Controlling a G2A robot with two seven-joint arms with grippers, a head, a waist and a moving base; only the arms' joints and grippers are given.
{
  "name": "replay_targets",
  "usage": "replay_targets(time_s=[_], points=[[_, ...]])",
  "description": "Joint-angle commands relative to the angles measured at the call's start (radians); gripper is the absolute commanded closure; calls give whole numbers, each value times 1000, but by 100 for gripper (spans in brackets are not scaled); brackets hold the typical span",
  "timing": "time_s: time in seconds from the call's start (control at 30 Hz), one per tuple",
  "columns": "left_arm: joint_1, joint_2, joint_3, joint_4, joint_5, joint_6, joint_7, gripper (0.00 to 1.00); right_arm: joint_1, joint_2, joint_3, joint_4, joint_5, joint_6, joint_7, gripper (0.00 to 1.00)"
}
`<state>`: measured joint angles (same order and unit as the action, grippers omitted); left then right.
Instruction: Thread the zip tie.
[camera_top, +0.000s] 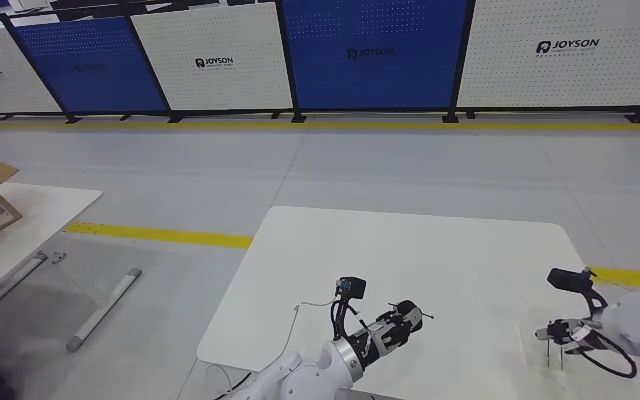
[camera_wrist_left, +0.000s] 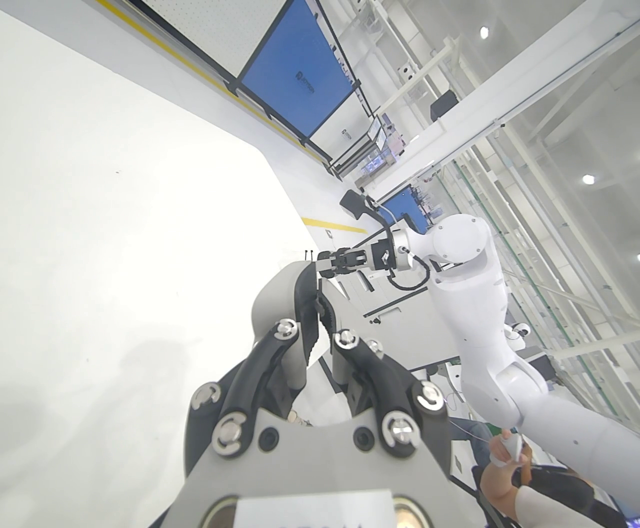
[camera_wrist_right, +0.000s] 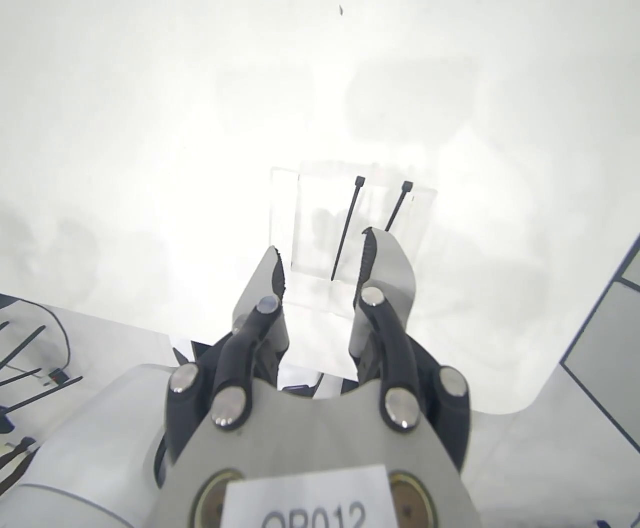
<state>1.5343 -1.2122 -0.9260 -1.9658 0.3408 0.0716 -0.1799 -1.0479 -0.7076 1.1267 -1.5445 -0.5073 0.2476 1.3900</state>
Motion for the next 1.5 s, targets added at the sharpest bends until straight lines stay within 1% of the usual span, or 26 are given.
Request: replay_targets(time_s=[0.0,0.13,0.3,0.33,0.43,0.57,0.7,0.8,1.23,1.47], points=[[0,0,0,0,0,0,0,100,10,1,-19,6,-4,15,0,67],[0,0,0,0,0,0,0,100,40,0,-58,30,10,26,0,67],[0,0,0,0,0,0,0,100,81,-3,-108,61,6,64,0,67],[0,0,0,0,0,0,0,100,88,-4,-118,65,1,72,0,74],[0,0,0,0,0,0,0,100,108,-7,-143,78,4,82,0,77],[0,0,0,0,0,0,0,100,128,-10,-170,97,9,91,0,73],[0,0,0,0,0,0,0,100,147,-15,-193,122,18,92,0,73],[0,0,0,0,0,0,0,100,159,-19,-208,137,19,92,0,76],[0,0,0,0,0,0,0,100,206,-42,-261,194,25,92,0,75],[0,0,0,0,0,0,0,100,234,-55,-294,228,25,92,0,77]])
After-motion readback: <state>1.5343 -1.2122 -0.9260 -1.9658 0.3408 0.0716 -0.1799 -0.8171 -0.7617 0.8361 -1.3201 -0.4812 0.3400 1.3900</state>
